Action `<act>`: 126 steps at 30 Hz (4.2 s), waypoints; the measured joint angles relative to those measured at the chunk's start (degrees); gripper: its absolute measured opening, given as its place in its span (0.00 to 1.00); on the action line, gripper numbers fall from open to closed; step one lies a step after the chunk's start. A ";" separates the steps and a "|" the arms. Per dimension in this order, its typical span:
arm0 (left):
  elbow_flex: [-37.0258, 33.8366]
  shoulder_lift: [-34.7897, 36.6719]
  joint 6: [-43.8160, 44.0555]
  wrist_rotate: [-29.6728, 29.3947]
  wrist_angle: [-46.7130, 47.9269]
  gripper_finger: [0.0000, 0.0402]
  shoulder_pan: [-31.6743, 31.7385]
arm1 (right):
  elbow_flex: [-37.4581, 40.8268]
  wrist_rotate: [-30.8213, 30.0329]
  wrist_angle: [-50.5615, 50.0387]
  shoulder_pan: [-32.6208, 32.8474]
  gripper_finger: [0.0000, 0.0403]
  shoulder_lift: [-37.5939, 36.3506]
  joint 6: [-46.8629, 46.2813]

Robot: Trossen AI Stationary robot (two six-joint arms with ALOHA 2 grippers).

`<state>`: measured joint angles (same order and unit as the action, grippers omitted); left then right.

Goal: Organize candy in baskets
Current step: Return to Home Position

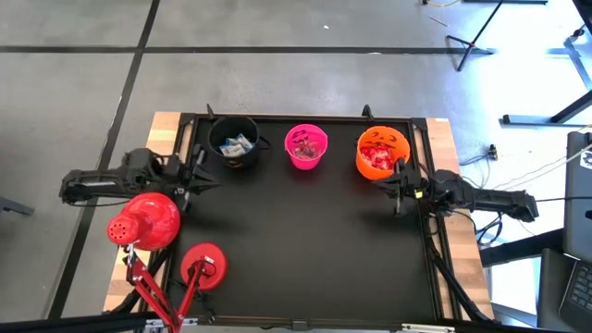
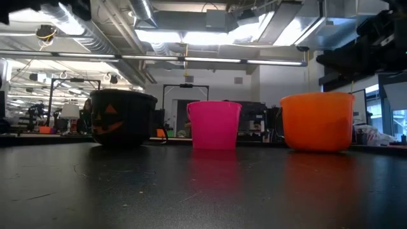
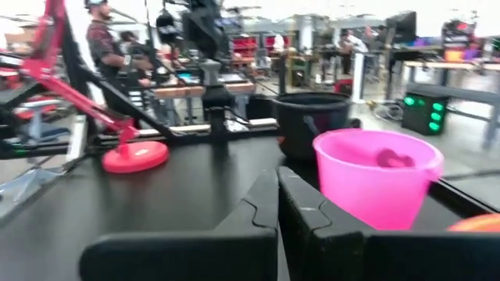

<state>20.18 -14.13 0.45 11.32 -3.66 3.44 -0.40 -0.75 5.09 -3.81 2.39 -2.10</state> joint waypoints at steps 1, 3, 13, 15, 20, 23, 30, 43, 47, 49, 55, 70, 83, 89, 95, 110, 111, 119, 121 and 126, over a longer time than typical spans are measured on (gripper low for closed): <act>1.57 0.06 -0.91 0.14 2.19 0.00 0.00 | 0.00 0.35 -0.37 -1.16 0.00 0.00 -0.30; 3.64 0.72 -2.36 -0.01 6.78 0.00 0.02 | 0.00 0.37 -1.10 -2.97 0.00 0.00 -0.41; -4.90 10.38 -0.87 -4.25 3.98 0.00 0.02 | 0.00 0.39 -0.44 -4.85 0.00 -0.02 2.37; -6.58 11.63 -0.22 -4.25 1.95 0.00 0.02 | 0.00 0.39 -0.44 -4.85 0.00 -0.02 2.39; -10.56 12.83 0.99 -4.82 1.07 0.00 0.02 | -0.02 1.89 -0.37 -4.85 0.00 -0.02 2.59; -13.24 12.76 2.73 -5.31 0.06 0.00 0.02 | -0.02 1.90 0.48 -4.85 0.00 -0.02 2.61; -18.16 12.76 5.86 -7.13 -6.47 0.00 0.02 | -0.02 1.85 2.79 -4.85 0.00 -0.02 4.14; -19.77 12.76 6.53 -10.97 -9.32 0.00 0.02 | -0.02 -1.77 2.86 -4.85 0.00 -0.02 4.16; -19.77 12.76 6.53 -10.96 -9.14 0.00 0.02 | -0.02 -2.77 2.96 -4.85 0.00 -0.02 4.19; -19.77 12.76 6.53 -10.91 -9.16 0.00 0.02 | -0.02 -2.72 3.01 -4.85 0.00 -0.02 5.04; -19.77 12.76 6.53 -10.84 -9.16 0.00 0.02 | -0.02 -2.72 3.01 -4.85 0.00 -0.02 5.54; -19.77 12.76 6.51 -10.80 -9.16 0.00 0.02 | -0.02 -7.70 1.83 -4.85 0.00 -0.02 5.36; -19.75 12.76 6.51 -10.80 -9.16 0.00 0.02 | -0.09 -7.57 -2.63 -4.83 0.00 -0.02 5.38; -19.75 12.76 6.51 -10.80 -9.16 0.00 0.02 | -0.09 -7.59 -2.72 -4.85 0.00 0.00 5.39; -19.75 12.76 6.51 -10.80 -9.16 0.00 0.02 | -0.09 -7.59 -2.74 -4.85 0.00 0.00 5.39; -19.75 12.76 6.51 -10.81 -9.16 0.00 0.02 | -0.09 -7.59 -2.78 -4.85 0.00 0.00 5.37; -19.75 12.76 6.51 -10.80 -9.16 0.00 0.02 | -0.09 -7.59 -2.78 -4.85 0.00 0.00 5.39; -19.75 12.76 6.50 -10.81 -9.16 0.00 0.02 | -0.09 -7.59 -2.78 -4.85 0.00 0.00 5.38; -19.75 12.76 6.50 -10.81 -9.16 0.00 0.02 | -0.09 -7.59 -2.75 -4.85 0.00 0.00 5.38; -19.75 12.76 6.51 -10.82 -9.16 0.00 0.02 | -0.09 -7.59 -2.72 -4.85 0.00 0.00 5.37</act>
<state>0.43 -1.37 6.96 0.50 -12.82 3.46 -0.49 -8.34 2.37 -8.66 2.39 3.27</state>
